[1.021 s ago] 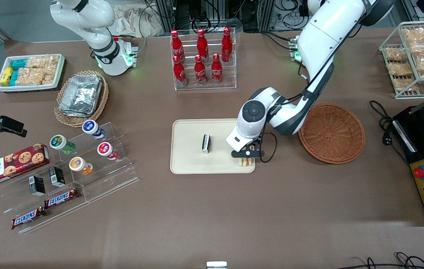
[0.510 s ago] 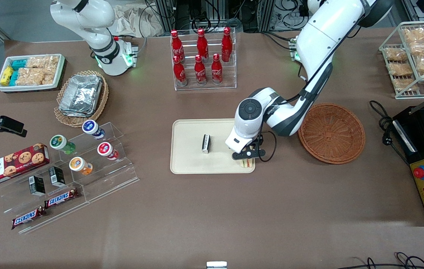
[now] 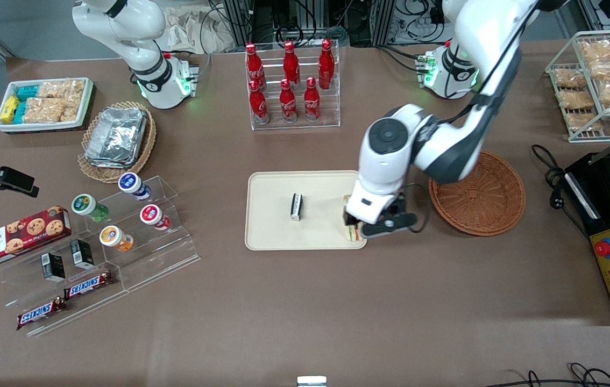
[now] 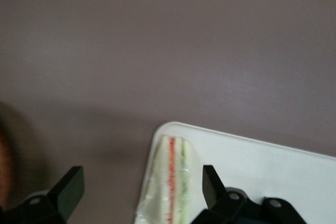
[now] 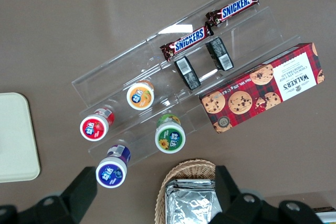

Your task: Place sandwich from basket to tray

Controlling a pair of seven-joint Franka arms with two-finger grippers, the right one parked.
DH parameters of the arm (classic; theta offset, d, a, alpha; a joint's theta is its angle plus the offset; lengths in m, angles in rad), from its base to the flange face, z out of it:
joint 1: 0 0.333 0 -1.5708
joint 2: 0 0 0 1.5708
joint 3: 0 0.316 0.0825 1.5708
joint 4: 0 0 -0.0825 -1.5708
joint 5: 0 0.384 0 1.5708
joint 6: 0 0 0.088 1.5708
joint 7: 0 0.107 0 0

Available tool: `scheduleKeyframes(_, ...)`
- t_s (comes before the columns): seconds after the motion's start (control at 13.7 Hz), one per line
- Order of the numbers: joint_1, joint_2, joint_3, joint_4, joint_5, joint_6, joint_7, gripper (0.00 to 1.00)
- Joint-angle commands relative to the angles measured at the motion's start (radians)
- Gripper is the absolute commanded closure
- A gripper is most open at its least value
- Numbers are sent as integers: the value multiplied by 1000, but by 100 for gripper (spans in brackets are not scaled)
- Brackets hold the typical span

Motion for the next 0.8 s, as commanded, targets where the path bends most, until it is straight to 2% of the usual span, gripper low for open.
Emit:
scheduleKeyframes(0.0, 109, -146, -15, -18, -58, -101, 73, 0)
scheduleKeyframes(0.07, 147, -199, -32, -17, -110, -153, 160, 0)
scheduleKeyframes(0.15, 147, -250, 1, -14, -168, -208, 269, 0)
scheduleKeyframes(0.29, 139, -368, 121, -26, -268, -311, 483, 0)
scheduleKeyframes(0.44, 139, -456, 229, -32, -305, -412, 758, 0)
scheduleKeyframes(0.58, 142, -499, 294, -29, -312, -500, 1011, 0)
scheduleKeyframes(0.73, 147, -491, 320, 11, -312, -536, 1116, 0)
